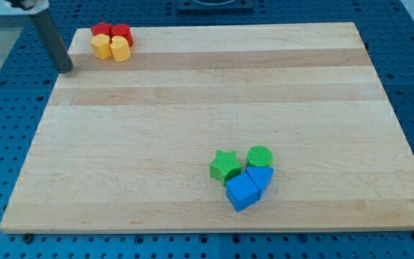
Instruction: Push the blocks a little towards down
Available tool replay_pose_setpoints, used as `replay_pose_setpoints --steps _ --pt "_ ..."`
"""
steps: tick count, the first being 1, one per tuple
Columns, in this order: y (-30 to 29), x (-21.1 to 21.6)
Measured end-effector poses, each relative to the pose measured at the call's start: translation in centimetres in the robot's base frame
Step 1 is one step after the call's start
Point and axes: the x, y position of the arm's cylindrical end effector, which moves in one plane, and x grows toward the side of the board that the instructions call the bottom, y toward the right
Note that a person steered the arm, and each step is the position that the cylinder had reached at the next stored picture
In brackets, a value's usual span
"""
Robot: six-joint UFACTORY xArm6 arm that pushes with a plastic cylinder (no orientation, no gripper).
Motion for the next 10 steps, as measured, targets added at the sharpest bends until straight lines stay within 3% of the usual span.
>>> replay_pose_setpoints --steps 6,10 --pt "1.6 -11.4" --pt "9.9 -6.2"
